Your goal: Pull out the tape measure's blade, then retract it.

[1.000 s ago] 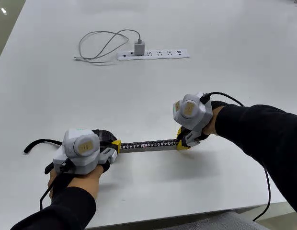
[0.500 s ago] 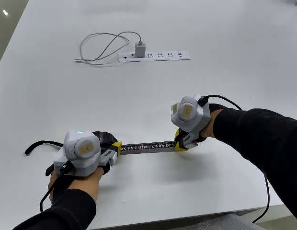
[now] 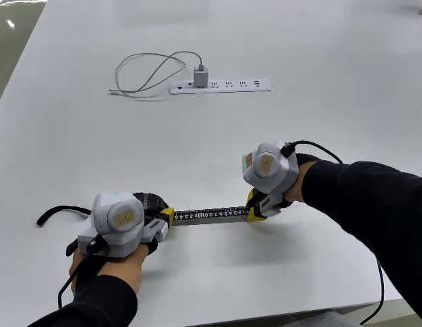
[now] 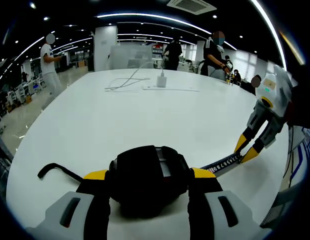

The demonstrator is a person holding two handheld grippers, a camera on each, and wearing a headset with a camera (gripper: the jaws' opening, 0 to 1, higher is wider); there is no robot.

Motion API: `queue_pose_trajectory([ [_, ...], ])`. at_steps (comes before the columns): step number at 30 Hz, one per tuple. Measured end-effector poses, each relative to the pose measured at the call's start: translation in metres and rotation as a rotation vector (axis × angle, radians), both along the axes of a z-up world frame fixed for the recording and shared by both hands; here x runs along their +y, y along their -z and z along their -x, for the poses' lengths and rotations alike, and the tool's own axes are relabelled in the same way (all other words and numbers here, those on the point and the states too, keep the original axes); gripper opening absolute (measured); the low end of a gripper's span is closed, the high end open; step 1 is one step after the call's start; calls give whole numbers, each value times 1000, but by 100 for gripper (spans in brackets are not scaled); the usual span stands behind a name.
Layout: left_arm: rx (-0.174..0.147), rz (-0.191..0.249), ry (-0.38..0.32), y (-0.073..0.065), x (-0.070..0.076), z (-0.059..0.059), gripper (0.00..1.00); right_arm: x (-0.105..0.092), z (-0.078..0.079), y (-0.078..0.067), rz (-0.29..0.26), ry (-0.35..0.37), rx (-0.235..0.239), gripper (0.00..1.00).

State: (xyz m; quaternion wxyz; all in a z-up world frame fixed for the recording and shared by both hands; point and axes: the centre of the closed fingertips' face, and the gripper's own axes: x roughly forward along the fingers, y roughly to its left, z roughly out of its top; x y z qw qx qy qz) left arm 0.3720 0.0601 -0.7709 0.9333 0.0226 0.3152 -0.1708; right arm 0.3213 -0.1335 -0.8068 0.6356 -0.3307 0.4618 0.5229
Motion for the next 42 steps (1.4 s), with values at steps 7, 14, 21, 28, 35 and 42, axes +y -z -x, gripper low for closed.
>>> queue_pose_trajectory([
  [7,1,0,1,0,0,-1,58,3,-1,0,1,-24,-3,9],
  [14,1,1,0,0,0,-1,59,7,-2,1,-5,-56,-20,9],
  [21,1,0,4,0,0,-1,58,10,-3,1,-13,-39,-31,9],
  [28,8,1,10,1,0,1,59,14,-3,1,-14,-22,-35,10],
  [35,7,3,8,0,0,0,59,17,-4,2,-24,-10,-36,10],
  [42,8,4,12,0,0,0,58,19,-6,2,-34,10,-26,10],
])
